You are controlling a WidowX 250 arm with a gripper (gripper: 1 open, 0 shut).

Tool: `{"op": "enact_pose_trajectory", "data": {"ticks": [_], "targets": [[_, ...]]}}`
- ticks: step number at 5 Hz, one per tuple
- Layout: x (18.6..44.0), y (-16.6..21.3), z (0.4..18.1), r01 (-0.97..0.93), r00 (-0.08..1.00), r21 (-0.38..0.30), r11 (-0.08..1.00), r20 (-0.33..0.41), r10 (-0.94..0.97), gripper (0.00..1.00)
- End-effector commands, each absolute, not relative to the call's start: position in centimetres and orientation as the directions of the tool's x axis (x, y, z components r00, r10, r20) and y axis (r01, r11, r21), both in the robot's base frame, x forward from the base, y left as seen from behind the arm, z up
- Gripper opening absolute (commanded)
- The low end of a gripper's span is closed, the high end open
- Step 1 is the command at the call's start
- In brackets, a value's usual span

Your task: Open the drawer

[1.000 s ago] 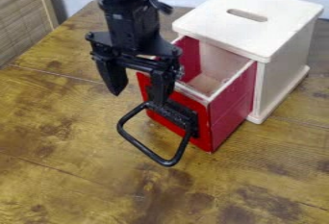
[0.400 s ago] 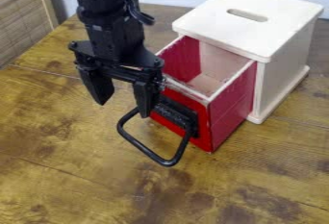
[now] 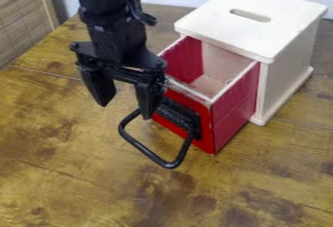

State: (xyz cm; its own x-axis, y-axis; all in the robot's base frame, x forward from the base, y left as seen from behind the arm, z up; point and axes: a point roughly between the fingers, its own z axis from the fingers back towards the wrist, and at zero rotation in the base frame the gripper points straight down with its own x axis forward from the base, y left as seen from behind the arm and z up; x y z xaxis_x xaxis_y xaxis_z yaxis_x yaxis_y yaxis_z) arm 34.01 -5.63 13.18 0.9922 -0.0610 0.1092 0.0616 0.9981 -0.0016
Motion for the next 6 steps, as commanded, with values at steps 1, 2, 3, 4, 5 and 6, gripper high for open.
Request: {"op": "enact_pose_trajectory", "data": {"ticks": [1, 2, 3, 4, 5, 6], "targets": [[35.0, -7.2, 14.5, 0.138, 0.978, -0.002, 0.990, 0.161, -0.135, 1.00], [34.8, -8.2, 14.6, 0.179, 0.969, -0.004, 0.984, 0.172, -0.175, 1.00], [34.0, -7.9, 14.5, 0.092, 0.981, -0.003, 0.996, 0.173, -0.090, 1.00], [33.5, -6.6, 14.2, -0.003, 0.983, -0.006, 1.000, 0.186, 0.004, 1.00], [33.5, -6.2, 13.5, -0.058, 0.983, -0.010, 0.998, 0.175, 0.059, 1.00], [33.1, -4.5, 13.8, -0.061, 0.985, -0.006, 0.998, 0.161, 0.061, 1.00]]}}
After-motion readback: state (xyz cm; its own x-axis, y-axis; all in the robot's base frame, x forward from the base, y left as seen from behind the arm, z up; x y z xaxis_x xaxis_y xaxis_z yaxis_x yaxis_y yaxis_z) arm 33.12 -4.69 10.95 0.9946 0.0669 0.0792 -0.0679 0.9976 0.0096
